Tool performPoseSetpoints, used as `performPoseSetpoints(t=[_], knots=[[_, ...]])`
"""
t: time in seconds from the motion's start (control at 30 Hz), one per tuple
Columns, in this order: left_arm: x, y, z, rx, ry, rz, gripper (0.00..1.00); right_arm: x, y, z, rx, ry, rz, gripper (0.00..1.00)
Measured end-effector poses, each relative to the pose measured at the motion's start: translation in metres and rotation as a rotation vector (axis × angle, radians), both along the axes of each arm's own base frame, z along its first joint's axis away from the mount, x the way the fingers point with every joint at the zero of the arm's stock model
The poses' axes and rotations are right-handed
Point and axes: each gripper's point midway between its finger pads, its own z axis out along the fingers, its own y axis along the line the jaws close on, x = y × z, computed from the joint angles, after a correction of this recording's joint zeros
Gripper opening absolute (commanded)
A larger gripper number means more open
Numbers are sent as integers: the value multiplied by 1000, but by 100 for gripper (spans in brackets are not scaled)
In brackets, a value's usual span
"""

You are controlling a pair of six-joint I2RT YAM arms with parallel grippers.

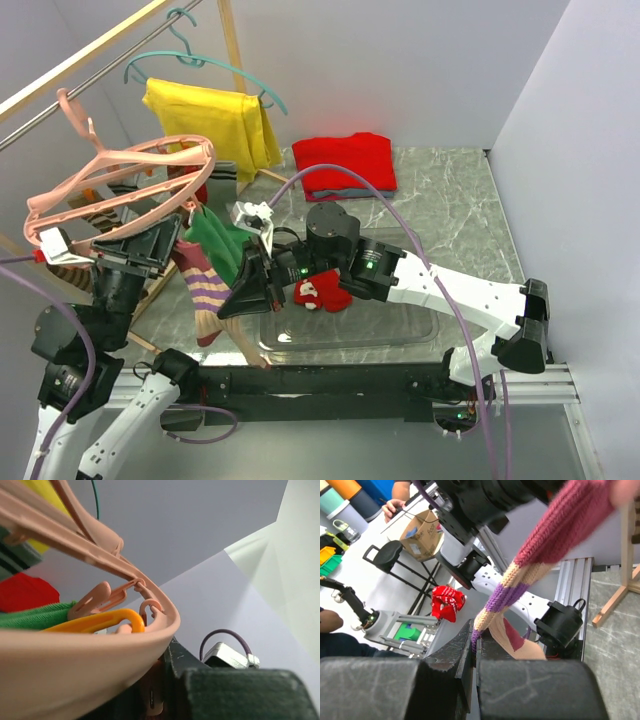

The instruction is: Remove the socks clipped to the hanger

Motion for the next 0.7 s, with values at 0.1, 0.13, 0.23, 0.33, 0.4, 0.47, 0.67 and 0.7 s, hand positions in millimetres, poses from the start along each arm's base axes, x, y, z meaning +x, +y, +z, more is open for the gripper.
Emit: performPoseSetpoints(t=[0.1, 0.13, 0.23, 0.33, 0.4, 0.47, 0.67, 0.7], knots=[[-2, 2, 9, 12, -11, 8, 1, 3, 0, -3, 1, 6, -4, 0], [-2, 2, 9, 16, -5, 8, 1, 4, 0, -4, 0, 7, -5, 0], [1, 2, 6, 33, 24, 17, 10, 6, 1, -7, -6, 5, -14, 0], [5, 1, 3, 54, 43, 21, 64, 10, 2, -11, -17, -6, -39, 0], [7, 0, -3, 66, 63, 21, 85, 13, 3, -15, -32, -9, -54, 0], [7, -3, -8, 82, 80, 13, 96, 15, 3, -19, -46, -11, -69, 0], [-1, -14, -18, 155, 76, -53, 96, 27, 10, -27, -93, 1, -131, 0], [-5, -15, -22, 172, 75, -64, 96, 31, 11, -29, -100, 4, -142, 0]])
